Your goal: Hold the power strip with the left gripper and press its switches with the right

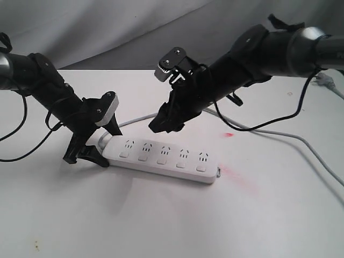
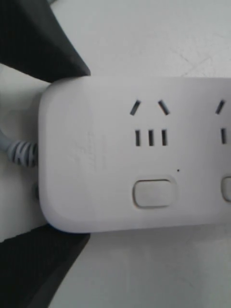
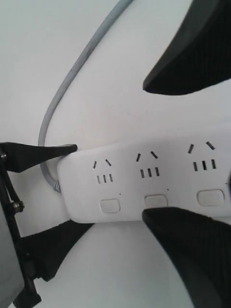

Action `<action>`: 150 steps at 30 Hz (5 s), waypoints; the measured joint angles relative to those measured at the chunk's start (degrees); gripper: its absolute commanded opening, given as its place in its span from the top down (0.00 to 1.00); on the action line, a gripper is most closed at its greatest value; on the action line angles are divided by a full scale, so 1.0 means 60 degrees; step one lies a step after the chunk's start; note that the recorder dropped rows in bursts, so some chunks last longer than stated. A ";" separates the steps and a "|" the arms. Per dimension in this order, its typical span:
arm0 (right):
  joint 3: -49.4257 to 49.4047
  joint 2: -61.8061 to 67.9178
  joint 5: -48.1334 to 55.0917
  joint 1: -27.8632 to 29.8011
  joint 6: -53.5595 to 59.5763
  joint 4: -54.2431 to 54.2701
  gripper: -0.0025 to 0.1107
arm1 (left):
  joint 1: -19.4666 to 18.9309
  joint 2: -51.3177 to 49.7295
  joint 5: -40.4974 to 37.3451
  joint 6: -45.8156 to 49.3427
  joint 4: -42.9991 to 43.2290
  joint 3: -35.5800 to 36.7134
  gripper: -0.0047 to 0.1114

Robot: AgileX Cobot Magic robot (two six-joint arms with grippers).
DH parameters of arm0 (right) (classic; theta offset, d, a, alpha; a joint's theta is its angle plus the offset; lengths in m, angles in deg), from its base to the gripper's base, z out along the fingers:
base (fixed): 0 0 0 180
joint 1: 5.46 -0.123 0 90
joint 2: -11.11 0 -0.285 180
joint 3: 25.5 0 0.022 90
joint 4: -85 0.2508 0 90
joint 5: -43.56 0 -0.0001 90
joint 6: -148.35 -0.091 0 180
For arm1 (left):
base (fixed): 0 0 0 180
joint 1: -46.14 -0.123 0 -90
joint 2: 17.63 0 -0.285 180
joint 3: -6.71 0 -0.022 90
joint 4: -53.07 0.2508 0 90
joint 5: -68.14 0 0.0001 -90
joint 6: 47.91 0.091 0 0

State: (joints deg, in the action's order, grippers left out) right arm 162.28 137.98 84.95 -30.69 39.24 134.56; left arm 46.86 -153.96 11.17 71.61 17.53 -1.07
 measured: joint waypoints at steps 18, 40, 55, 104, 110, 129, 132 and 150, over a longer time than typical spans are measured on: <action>0.0037 0.0914 -0.1944 -0.1009 0.0846 0.0655 0.31 | 0.0000 0.0000 -0.0039 0.0000 0.0017 0.0000 0.69; 0.1647 0.2144 -0.1066 -0.1302 0.1078 0.0867 0.31 | 0.0000 0.0000 -0.0061 0.0000 0.0017 0.0000 0.69; 0.1651 0.2408 -0.1310 -0.1382 0.1078 0.0595 0.31 | 0.0000 0.0000 -0.0068 0.0000 0.0017 0.0000 0.69; 0.1691 0.0895 -0.0441 -0.1157 -0.0966 -0.2068 0.31 | 0.0000 0.0000 -0.0084 0.0000 0.0017 0.0000 0.69; 0.1691 0.0912 0.0030 -0.0930 -0.0993 -0.2045 0.31 | 0.0000 0.0000 -0.0091 0.0000 0.0017 0.0000 0.69; 0.1691 0.1851 -0.0006 -0.0930 -0.1009 -0.1817 0.31 | 0.0000 0.0000 -0.0107 0.0000 0.0017 0.0000 0.69; 0.1691 0.1980 -0.0006 -0.0930 -0.1031 -0.1817 0.31 | 0.0000 0.0000 -0.0107 0.0000 0.0017 0.0000 0.69; 0.1752 0.2179 0.0070 -0.0930 -0.1498 -0.1961 0.31 | 0.0000 0.0000 -0.0107 0.0000 0.0017 0.0000 0.69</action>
State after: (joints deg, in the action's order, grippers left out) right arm 172.80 151.06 85.37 -36.27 30.25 122.80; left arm 46.86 -153.96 10.53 71.61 17.63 -1.07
